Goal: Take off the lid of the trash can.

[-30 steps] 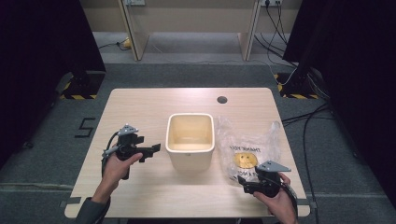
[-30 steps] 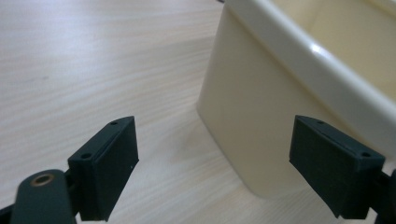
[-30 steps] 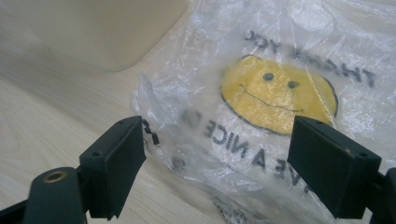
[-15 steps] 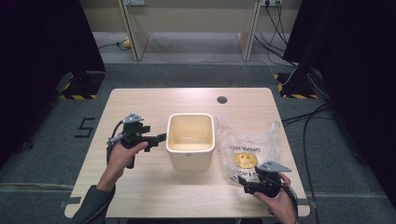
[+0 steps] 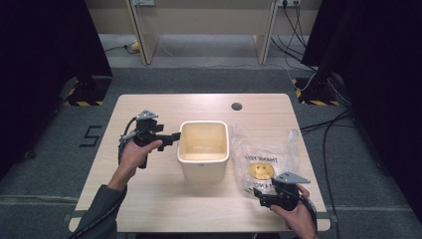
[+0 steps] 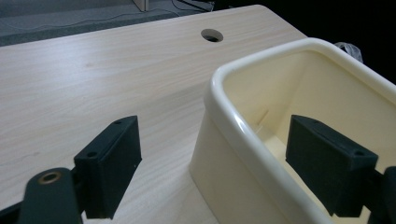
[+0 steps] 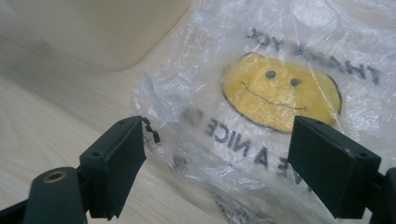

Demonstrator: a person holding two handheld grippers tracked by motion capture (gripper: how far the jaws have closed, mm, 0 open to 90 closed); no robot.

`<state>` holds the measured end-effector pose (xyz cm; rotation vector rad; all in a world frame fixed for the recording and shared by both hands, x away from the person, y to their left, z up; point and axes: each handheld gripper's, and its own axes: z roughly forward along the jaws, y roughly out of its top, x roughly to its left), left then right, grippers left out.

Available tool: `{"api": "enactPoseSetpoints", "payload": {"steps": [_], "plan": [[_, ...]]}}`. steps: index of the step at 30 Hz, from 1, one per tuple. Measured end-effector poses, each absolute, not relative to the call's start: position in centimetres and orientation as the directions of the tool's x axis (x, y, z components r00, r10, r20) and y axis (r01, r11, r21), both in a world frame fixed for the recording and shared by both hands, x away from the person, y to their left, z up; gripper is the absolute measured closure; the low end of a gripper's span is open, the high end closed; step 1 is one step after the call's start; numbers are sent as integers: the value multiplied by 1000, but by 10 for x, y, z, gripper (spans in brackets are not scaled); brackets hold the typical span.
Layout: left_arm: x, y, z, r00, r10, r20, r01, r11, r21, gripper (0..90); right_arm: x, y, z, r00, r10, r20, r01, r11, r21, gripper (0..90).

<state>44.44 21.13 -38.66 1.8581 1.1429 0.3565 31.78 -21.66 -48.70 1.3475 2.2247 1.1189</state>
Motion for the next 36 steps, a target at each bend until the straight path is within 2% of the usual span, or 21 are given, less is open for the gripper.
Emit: {"api": "enactPoseSetpoints", "payload": {"steps": [15,26,36], "plan": [[470,185,-387,561,811,-166,577,-239,781,183,318,-216,-488,-513,849,131,612,254,749,189],[486,172,-391,579,803,-138,573,-280,770,332,318,-215,-488,-520,844,131,609,259,750,193],[496,169,-396,606,785,-129,574,-319,754,555,318,-215,-488,-524,842,131,610,263,748,196]]}}
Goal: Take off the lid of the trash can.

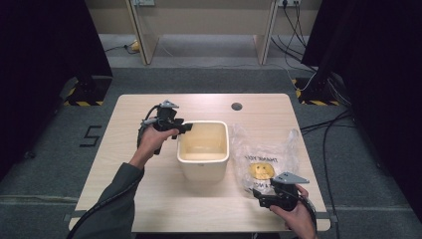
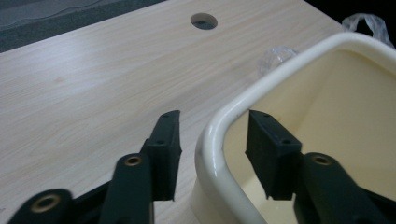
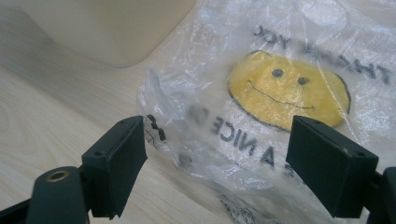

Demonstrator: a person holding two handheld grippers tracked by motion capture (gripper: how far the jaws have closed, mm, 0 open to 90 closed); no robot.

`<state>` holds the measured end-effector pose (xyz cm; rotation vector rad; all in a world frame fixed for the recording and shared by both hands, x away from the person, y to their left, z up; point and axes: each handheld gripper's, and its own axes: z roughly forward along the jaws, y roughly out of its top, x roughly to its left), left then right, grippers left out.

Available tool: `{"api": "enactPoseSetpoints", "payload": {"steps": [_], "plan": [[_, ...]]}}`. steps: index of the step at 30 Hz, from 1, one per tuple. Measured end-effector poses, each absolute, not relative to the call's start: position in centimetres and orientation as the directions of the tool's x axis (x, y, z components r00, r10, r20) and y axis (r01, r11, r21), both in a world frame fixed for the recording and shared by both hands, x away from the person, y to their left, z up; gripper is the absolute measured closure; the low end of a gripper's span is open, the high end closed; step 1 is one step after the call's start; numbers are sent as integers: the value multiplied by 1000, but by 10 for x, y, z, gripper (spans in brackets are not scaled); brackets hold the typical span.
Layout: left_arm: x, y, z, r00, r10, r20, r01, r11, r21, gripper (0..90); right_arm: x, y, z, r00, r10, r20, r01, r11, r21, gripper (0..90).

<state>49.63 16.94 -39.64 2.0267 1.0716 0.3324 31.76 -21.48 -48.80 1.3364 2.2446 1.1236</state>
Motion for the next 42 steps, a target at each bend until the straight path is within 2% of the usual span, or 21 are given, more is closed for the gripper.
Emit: {"api": "enactPoseSetpoints", "payload": {"steps": [5,9,20,27,34,42], "plan": [[495,165,-398,619,781,-78,553,-364,749,672,318,-215,-488,-524,842,131,610,262,748,197],[494,164,-397,622,782,-45,538,-384,751,694,318,-215,-489,-525,841,131,610,265,746,198],[491,160,-393,615,787,-39,537,-383,751,710,318,-215,-489,-525,841,132,612,264,745,199],[489,160,-380,620,784,-5,521,-407,750,740,318,-215,-490,-525,841,133,614,266,743,199],[489,168,-368,627,778,-41,529,-386,755,751,318,-215,-490,-525,841,134,614,265,743,199],[480,190,-353,623,782,-23,519,-391,760,751,318,-215,-489,-521,843,135,613,260,746,199]]}}
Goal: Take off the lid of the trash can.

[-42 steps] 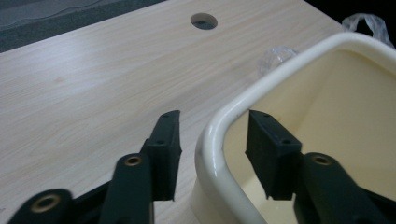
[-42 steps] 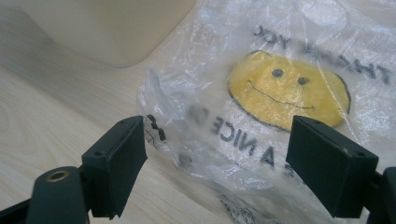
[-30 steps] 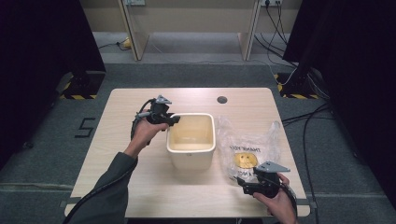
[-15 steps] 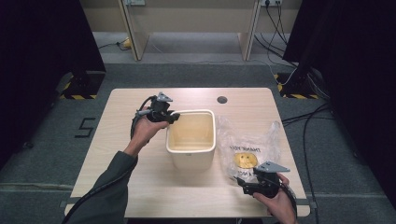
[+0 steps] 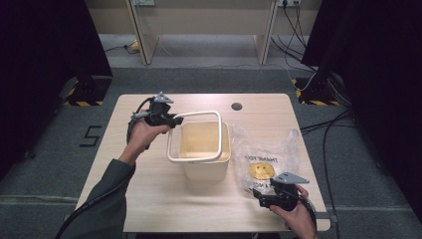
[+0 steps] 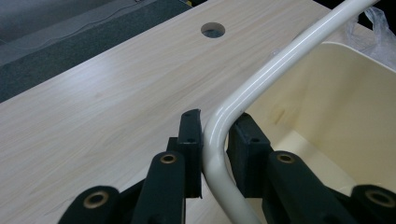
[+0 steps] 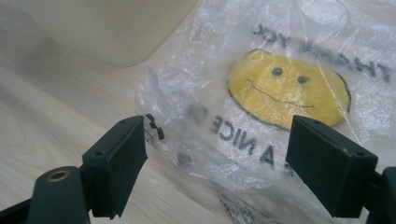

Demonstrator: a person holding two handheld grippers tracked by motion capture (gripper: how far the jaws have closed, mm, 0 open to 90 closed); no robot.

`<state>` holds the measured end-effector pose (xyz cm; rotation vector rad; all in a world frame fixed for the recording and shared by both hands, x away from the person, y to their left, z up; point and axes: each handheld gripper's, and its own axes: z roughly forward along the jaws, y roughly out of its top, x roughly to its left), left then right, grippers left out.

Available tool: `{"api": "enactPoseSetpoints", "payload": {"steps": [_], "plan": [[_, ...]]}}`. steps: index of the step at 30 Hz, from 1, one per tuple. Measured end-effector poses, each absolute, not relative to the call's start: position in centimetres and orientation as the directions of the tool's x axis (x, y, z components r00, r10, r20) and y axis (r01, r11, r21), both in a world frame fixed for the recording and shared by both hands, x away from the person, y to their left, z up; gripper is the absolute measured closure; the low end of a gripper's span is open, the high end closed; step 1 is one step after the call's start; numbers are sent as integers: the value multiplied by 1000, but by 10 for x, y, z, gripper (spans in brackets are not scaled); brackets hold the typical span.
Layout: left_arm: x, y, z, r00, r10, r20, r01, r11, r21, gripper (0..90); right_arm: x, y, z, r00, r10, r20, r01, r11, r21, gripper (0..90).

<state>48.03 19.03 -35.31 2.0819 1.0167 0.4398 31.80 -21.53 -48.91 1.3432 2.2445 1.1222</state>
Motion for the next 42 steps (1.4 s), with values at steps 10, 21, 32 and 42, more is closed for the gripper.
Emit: {"api": "enactPoseSetpoints", "payload": {"steps": [10,21,32,42], "plan": [[462,231,-341,614,789,5,510,-402,761,751,318,-216,-488,-517,846,133,614,257,746,199],[444,280,-356,567,824,-11,539,-361,761,751,318,-215,-489,-516,846,132,616,259,744,198],[433,322,-388,545,839,-2,566,-366,739,751,319,-216,-489,-513,848,132,616,257,745,199],[430,336,-429,520,854,5,597,-368,713,751,319,-216,-490,-511,849,132,618,257,743,199]]}}
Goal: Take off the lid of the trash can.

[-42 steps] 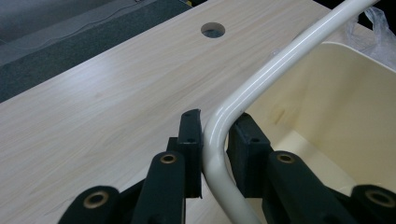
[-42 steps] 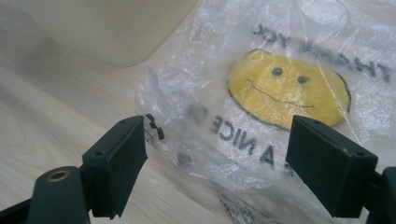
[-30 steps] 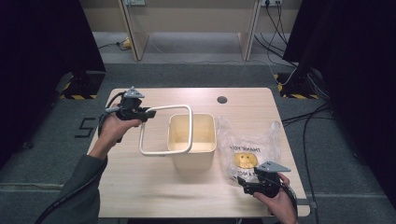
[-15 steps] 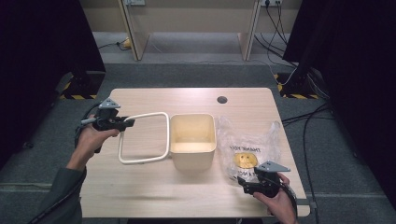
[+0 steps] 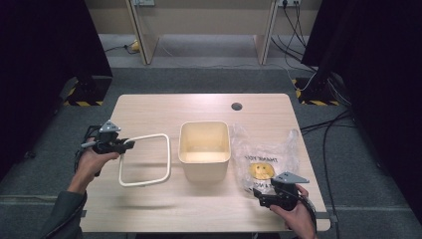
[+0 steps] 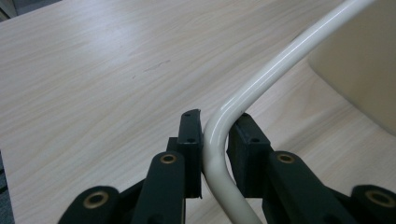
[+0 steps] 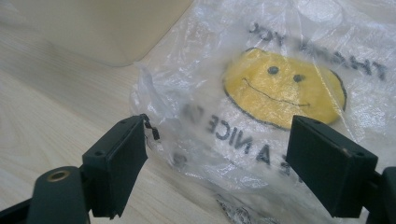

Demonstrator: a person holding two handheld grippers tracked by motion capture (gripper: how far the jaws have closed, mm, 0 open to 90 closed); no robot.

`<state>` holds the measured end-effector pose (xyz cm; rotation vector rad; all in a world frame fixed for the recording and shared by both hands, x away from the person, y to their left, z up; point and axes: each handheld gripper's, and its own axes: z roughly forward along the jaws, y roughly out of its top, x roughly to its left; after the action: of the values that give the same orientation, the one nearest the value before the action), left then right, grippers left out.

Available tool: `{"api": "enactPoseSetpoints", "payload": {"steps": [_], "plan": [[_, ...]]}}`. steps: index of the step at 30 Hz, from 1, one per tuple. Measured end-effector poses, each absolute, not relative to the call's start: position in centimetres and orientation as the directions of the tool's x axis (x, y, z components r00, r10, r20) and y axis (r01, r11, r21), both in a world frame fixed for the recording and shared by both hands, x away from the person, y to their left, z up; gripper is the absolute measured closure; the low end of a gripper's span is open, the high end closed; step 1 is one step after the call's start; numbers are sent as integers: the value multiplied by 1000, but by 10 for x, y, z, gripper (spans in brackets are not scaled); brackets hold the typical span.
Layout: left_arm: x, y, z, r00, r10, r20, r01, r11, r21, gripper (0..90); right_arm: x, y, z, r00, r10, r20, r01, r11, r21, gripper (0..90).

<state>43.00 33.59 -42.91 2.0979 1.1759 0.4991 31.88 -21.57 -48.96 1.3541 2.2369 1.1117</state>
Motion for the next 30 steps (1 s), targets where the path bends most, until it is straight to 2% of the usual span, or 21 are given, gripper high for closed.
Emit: {"api": "enactPoseSetpoints", "payload": {"steps": [5,10,30], "plan": [[432,337,-443,514,858,3,605,-364,708,751,319,-216,-490,-511,849,133,619,256,743,199],[436,335,-452,510,859,44,608,-396,689,749,319,-215,-490,-516,846,132,617,260,743,199],[444,346,-487,486,872,62,656,-411,634,746,319,-215,-491,-514,847,133,622,261,738,199]]}}
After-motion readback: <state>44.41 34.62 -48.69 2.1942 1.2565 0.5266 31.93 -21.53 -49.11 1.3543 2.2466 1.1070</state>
